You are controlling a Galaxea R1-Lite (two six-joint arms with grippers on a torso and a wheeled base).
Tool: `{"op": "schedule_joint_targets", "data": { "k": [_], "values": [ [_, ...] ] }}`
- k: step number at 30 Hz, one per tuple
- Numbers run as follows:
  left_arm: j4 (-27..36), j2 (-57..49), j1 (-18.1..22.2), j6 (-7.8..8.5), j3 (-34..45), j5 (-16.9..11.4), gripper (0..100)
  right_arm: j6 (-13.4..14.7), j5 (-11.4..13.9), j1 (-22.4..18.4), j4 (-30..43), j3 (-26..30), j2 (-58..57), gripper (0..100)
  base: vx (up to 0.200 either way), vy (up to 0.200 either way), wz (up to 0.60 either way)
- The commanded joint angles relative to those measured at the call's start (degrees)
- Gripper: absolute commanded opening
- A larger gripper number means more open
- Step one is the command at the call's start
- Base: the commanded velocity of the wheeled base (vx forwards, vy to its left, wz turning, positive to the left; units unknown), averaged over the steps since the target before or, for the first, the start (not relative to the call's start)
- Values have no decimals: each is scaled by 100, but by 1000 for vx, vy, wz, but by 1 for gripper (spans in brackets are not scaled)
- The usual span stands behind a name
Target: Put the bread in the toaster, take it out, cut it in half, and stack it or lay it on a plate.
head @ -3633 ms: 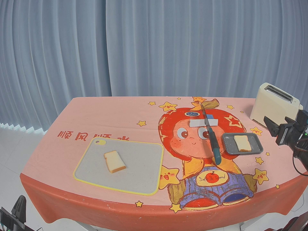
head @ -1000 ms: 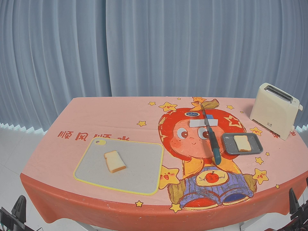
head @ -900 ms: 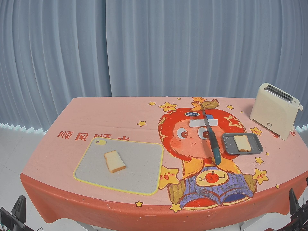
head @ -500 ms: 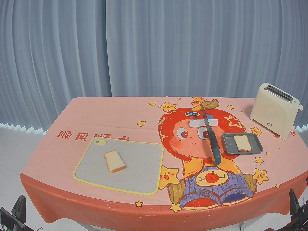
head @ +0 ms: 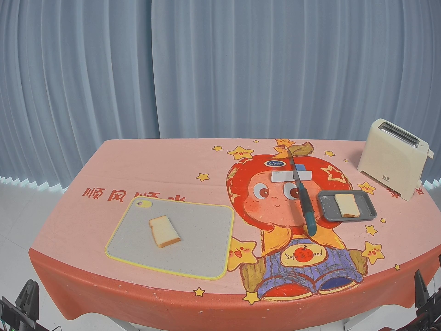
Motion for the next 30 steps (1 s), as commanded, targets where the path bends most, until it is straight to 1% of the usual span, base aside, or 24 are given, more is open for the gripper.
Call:
{"op": "schedule_joint_targets", "data": {
  "k": [1,21,25,30],
  "values": [
    [-2,-93,-4,-2,101,-7,100,0,1,2,-2,101,-93,100,0,0,0],
    [-19,-93,5,-2,101,20,100,0,1,2,-2,101,-93,100,0,0,0],
    [-28,-93,5,-29,101,20,100,0,1,2,-2,101,-93,100,0,0,0],
    [-19,-93,5,15,101,-24,100,0,1,-7,-2,101,-93,100,0,0,0]
  ]
}}
